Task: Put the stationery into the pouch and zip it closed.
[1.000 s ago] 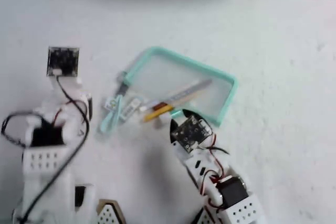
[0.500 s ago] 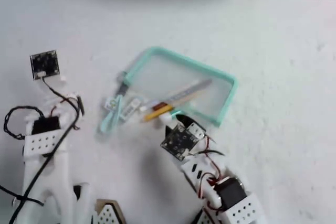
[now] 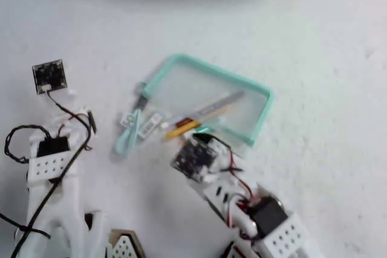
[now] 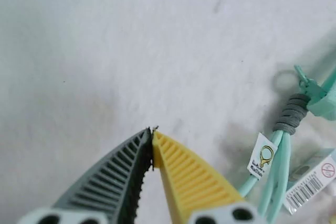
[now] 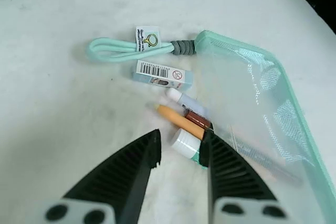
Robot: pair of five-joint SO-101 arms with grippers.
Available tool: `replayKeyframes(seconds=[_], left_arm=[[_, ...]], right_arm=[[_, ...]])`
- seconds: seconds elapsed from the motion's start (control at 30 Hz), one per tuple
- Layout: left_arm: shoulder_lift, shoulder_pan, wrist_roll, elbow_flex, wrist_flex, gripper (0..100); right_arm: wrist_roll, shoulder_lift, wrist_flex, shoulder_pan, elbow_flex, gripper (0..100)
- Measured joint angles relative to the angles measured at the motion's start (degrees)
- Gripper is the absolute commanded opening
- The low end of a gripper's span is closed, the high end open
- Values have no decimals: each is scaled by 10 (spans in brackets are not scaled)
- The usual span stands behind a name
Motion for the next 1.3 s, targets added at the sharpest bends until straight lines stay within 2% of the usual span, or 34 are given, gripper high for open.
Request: replayKeyframes(seconds=[0.13,0.43,0.57,0.83,1.03,1.3], left_arm=[[0,-1,0,2,0,24],[0,-1,0,2,0,24],[0,-1,0,2,0,24],[0,-1,2,2,0,24],[0,-1,2,2,0,24],[0,-1,2,2,0,24]], right_arm=[[-3,161,-52,-13,-79,126],[-89,522,-69,-109,-309,126],[-138,662,-69,-105,-400,127],[-344,894,-70,-81,-599,132],[-431,1033,-70,-43,-715,269],[-450,1124,-70,-33,-815,259]])
